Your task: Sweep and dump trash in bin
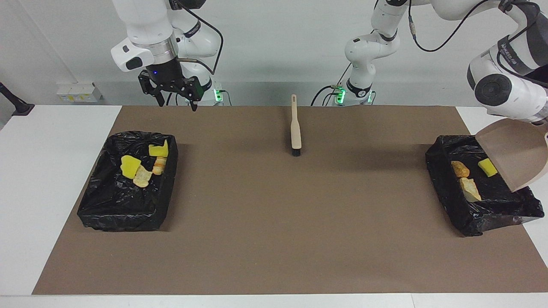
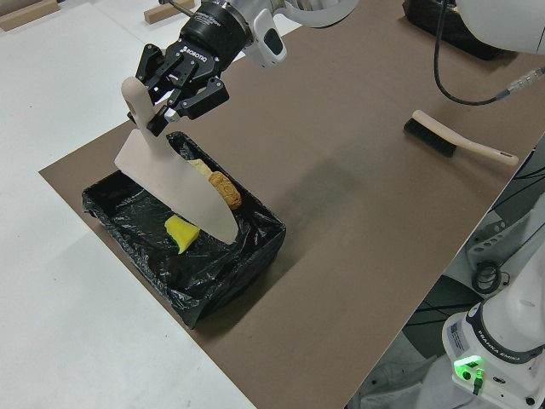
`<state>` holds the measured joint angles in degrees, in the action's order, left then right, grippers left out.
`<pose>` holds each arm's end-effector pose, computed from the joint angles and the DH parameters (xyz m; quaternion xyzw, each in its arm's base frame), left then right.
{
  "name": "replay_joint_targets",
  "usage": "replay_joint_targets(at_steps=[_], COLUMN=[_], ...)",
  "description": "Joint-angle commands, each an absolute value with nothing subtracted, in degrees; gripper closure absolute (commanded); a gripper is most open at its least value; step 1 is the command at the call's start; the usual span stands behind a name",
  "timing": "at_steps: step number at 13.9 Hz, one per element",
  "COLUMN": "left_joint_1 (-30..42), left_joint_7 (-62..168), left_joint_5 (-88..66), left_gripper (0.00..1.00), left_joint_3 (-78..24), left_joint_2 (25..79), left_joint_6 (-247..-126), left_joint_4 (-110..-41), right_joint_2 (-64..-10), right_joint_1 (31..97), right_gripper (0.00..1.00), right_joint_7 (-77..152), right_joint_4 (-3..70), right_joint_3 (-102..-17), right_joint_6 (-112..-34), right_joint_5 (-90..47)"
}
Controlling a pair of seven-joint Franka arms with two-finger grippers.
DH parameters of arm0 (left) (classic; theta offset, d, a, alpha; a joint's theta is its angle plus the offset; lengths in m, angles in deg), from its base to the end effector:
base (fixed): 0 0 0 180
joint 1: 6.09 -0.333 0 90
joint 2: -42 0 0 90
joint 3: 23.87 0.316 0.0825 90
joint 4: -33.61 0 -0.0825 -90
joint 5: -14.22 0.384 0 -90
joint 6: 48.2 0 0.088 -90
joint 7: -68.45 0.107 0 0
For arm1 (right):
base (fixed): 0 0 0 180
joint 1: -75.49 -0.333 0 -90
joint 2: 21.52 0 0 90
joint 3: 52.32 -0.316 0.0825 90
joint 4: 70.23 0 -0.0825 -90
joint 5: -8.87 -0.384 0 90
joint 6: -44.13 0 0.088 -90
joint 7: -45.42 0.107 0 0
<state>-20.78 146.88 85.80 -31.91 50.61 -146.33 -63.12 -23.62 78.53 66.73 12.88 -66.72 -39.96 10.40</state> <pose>0.5963 0.1645 0.5545 -0.5914 0.5741 0.4180 0.3821 0.5456 0.1034 0.6520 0.9960 -0.0880 -0.0064 0.0110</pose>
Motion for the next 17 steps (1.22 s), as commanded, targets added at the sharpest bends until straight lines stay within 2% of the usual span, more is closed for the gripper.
replay_joint_targets(at_steps=[1, 4, 7, 11, 17], left_joint_1=[-20.33, -20.06, -17.09, -12.51, -7.33], left_joint_7=[152.89, 154.76, 152.49, 137.22, 106.57], left_joint_5=[86.91, 79.65, 69.20, 53.63, 32.80], left_gripper=[1.00, 1.00, 1.00, 1.00, 1.00], left_joint_3=[-31.25, -31.34, -31.78, -31.87, -32.75], left_joint_2=[49.65, 49.74, 48.86, 48.77, 48.85], left_joint_6=[-144.18, -141.46, -139.88, -134.78, -134.94], left_joint_4=[-58.78, -55.69, -55.68, -55.60, -58.67], right_joint_2=[-24.15, -23.63, -22.31, -22.31, -22.57], right_joint_1=[79.79, 79.97, 77.70, 77.24, 78.83], right_gripper=[0.00, 0.00, 0.00, 0.00, 0.00], right_joint_7=[64.23, 63.09, 63.09, 63.35, 63.17], right_joint_4=[11.25, 11.60, 13.61, 13.71, 13.97], right_joint_3=[-67.26, -67.26, -64.90, -62.78, -61.98], right_joint_6=[-38.83, -38.84, -38.66, -39.01, -38.92], right_joint_5=[10.81, 10.63, 10.80, 10.19, 10.10])
